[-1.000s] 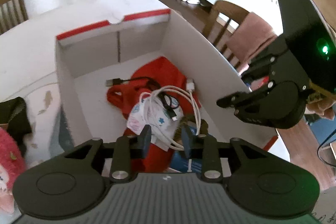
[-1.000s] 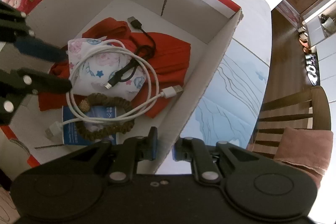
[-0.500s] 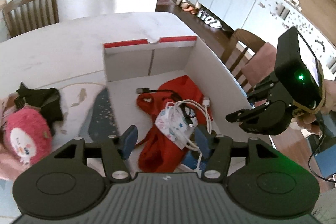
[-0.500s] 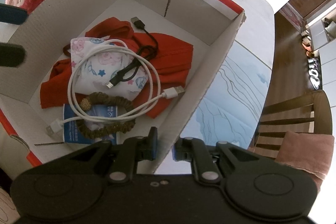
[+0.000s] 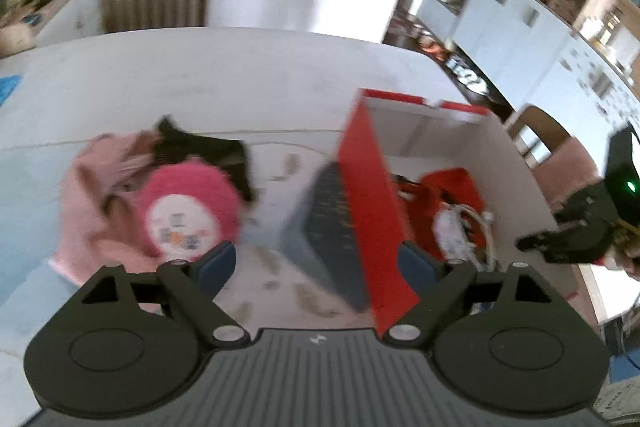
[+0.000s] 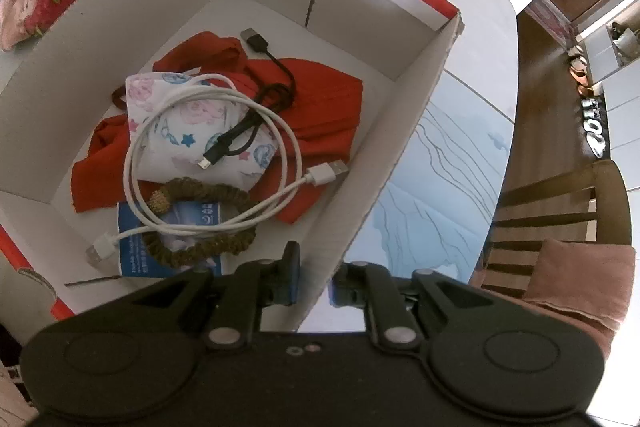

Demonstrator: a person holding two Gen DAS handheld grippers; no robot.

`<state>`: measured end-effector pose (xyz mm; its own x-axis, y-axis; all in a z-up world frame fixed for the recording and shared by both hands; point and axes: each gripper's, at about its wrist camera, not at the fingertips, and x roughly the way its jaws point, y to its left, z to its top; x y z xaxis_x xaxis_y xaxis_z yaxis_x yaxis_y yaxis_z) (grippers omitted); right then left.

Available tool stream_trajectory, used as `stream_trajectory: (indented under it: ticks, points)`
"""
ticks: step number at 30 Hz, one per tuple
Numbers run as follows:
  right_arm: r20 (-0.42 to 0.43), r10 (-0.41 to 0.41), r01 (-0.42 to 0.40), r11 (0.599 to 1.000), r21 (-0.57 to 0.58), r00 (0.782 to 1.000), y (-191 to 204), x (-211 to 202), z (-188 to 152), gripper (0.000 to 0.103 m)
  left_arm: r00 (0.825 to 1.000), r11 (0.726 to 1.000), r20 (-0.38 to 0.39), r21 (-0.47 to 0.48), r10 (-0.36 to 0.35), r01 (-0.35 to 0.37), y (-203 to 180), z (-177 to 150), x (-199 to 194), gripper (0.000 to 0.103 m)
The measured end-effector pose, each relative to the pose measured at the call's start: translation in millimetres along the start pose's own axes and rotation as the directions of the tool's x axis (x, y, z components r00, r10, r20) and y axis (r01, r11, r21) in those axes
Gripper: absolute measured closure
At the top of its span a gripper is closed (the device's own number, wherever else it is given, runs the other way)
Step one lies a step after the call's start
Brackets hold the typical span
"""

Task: Organize objects
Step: 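Move the left gripper back to the pink fleece cloth, then close the left gripper on the pink fleece cloth and lift it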

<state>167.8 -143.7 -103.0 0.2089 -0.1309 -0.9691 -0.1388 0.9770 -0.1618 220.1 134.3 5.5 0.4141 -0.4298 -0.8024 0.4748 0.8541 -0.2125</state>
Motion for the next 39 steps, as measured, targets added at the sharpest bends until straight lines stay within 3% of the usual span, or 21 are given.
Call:
stream_trajectory:
  ticks: [4,8,14,20,27,36,39]
  points:
    - [-0.008,-0.01,0.01,1.0,0.01,1.0,1.3,1.0,1.6,0.09,0.997,0.995,0.009,-0.066,0.071,-0.07,43.4,2.6,-3.9,0.0]
    - [-0.016,-0.017,0.018,0.999,0.027,1.0,1.3,1.8,2.6,0.09,0.987,0.982,0.024,-0.103,0.16,-0.156,83.9,7.0,-2.5,0.0]
    - [-0.031,-0.037,0.038,0.998,0.042,0.999,4.0,4.5,4.9,0.088,0.967,0.965,-0.016,-0.066,0.254,-0.255,133.0,17.2,20.7,0.0]
    - [-0.05,-0.043,0.046,0.997,0.055,0.998,4.2,7.4,6.4,0.088,0.956,0.959,-0.108,-0.051,0.272,-0.278,168.9,21.5,58.9,0.0]
    - [-0.069,-0.05,0.054,0.997,0.061,0.996,5.1,11.7,8.2,0.087,0.923,0.94,-0.181,0.024,0.339,-0.341,184.6,16.0,101.2,0.0]
    - [-0.078,-0.045,0.051,0.996,0.07,0.996,3.8,13.8,9.4,0.087,0.926,0.945,-0.202,0.006,0.32,-0.326,188.6,9.4,117.1,0.002]
    - [-0.079,-0.044,0.05,0.996,0.071,0.996,3.6,14.8,9.8,0.087,0.938,0.955,-0.201,-0.034,0.282,-0.294,192.5,9.9,114.9,0.016]
